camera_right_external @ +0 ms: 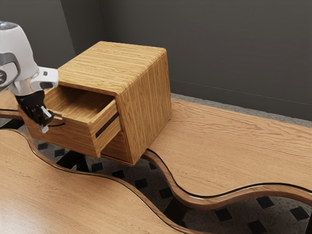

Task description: Push the drawer handle with one arm to close the drawer

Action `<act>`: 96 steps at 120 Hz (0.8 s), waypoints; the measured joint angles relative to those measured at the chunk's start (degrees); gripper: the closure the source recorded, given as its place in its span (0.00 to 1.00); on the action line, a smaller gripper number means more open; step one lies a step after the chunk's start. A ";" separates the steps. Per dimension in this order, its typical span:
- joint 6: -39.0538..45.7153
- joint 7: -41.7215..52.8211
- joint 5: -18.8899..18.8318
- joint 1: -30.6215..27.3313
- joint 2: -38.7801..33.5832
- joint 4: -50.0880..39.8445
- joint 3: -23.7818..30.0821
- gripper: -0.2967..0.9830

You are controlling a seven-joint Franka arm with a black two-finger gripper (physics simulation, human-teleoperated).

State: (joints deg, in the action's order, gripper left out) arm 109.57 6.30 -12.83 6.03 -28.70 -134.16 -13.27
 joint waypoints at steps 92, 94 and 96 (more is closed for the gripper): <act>2.04 3.58 2.74 1.26 13.90 12.56 -0.63 0.85; 2.05 3.64 2.82 1.28 14.26 12.87 -0.63 0.85; 2.06 3.71 2.91 1.30 14.55 13.14 -0.63 0.85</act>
State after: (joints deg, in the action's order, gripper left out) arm 111.63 10.01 -9.92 7.33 -14.14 -121.02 -13.89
